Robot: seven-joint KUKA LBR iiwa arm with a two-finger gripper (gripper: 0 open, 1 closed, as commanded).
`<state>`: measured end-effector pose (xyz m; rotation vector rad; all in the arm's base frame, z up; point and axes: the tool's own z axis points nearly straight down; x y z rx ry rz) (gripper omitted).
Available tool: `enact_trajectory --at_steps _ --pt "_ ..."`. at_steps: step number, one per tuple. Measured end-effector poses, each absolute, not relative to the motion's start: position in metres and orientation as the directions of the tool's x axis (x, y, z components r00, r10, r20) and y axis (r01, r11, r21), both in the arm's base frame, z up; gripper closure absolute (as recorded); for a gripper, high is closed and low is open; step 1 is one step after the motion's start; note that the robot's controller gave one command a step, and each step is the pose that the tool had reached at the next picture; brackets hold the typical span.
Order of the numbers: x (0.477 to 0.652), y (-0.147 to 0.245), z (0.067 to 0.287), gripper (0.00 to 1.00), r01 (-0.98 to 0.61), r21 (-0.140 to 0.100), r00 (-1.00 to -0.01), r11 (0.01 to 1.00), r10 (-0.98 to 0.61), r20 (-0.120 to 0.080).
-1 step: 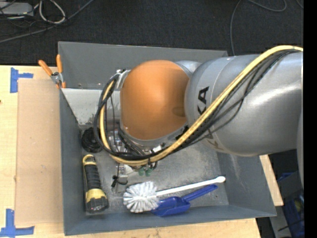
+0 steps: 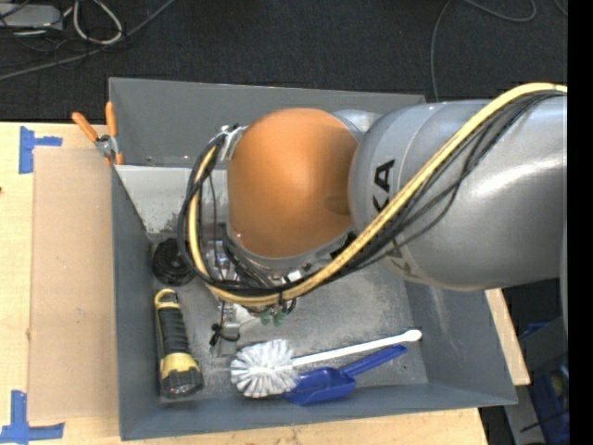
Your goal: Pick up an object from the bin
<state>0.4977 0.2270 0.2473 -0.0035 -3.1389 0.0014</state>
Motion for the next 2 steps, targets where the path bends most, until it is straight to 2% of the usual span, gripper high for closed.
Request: enact_trajectory --at_steps 1,2 --pt "0.493 0.197 0.184 0.00 -0.132 -0.001 -0.991 0.991 -0.132 0.003" --pt "0.477 0.116 0.158 0.00 -0.282 -0.002 -0.959 0.959 -0.282 0.003"
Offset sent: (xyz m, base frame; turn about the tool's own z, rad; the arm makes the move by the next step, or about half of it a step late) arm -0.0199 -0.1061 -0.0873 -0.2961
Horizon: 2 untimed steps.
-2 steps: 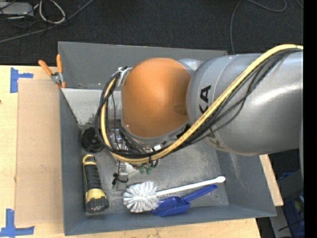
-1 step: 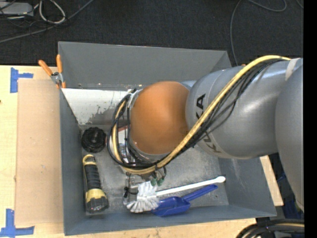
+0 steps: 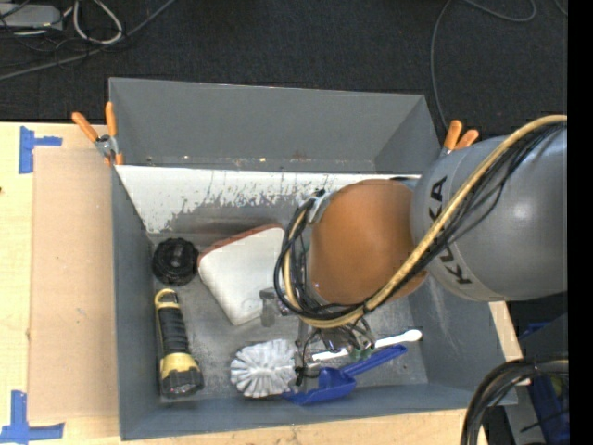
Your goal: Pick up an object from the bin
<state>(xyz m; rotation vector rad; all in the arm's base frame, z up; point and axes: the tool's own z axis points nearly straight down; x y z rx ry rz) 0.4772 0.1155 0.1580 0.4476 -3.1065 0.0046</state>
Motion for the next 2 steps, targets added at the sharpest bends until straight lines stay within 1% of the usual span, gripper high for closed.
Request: enact_trajectory --at_steps 1,2 --pt "0.479 0.099 0.134 0.00 -0.351 0.003 -0.936 0.936 -0.351 0.013" --pt "0.482 0.086 0.071 0.00 -0.263 0.000 -0.965 0.965 -0.263 -0.014"
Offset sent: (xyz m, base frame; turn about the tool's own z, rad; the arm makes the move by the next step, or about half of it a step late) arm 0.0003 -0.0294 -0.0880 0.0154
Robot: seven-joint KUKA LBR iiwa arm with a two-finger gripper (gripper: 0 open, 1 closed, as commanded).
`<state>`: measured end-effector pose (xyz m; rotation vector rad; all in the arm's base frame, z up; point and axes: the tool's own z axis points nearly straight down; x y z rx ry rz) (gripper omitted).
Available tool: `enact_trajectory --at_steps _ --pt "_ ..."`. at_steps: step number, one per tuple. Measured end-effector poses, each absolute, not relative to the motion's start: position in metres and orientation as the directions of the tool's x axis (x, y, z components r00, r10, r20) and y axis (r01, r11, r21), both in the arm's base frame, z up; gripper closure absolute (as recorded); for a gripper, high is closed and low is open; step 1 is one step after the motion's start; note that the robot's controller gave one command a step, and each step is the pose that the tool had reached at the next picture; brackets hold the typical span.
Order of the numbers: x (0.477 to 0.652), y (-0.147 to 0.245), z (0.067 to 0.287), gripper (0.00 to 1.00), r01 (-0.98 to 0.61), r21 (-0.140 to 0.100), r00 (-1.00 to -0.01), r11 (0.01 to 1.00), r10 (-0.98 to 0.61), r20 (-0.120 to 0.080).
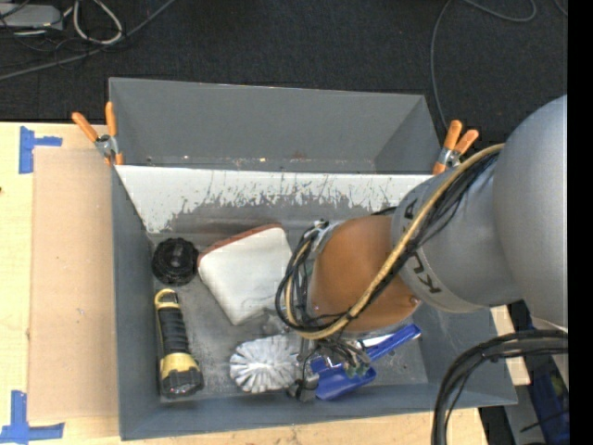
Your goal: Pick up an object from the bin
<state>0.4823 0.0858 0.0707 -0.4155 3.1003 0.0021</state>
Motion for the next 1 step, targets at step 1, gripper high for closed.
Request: enact_trajectory --at_steps 1 --pt "0.4736 0.0904 0.0699 1.00 -0.356 0.002 -0.934 0.934 -0.356 0.000"
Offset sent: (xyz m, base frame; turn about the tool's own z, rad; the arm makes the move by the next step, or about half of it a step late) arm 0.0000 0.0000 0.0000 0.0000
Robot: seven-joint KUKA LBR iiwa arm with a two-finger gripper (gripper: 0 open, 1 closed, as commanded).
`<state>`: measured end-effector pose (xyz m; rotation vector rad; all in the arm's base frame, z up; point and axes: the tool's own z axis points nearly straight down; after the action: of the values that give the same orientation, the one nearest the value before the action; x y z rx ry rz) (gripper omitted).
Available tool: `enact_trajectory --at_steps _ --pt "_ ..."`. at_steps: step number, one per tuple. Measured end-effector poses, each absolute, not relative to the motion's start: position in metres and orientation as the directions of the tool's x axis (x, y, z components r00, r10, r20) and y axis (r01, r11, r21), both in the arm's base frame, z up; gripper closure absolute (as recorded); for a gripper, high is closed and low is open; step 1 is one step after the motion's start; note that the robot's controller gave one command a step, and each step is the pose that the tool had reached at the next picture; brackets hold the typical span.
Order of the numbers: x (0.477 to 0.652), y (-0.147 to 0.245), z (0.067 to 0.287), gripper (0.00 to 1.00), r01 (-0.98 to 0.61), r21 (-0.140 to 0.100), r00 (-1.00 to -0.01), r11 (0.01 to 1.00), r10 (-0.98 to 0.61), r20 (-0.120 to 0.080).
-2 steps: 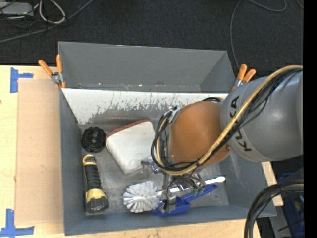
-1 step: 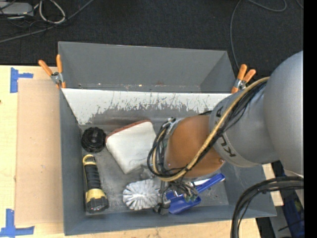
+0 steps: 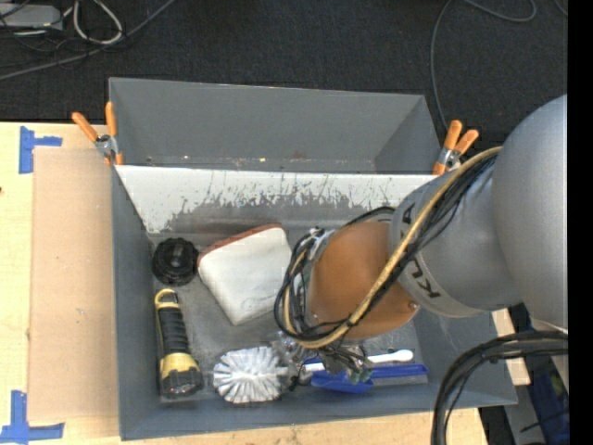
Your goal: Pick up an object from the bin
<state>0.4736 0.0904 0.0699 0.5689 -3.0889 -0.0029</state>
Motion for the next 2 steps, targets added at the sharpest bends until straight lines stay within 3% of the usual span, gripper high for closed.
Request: enact_trajectory --at_steps 1,2 --pt "0.474 0.090 0.070 1.00 -0.356 0.002 -0.935 0.935 -0.356 0.001" --pt "0.473 0.091 0.087 1.00 -0.353 0.002 -0.936 0.936 -0.353 0.003"
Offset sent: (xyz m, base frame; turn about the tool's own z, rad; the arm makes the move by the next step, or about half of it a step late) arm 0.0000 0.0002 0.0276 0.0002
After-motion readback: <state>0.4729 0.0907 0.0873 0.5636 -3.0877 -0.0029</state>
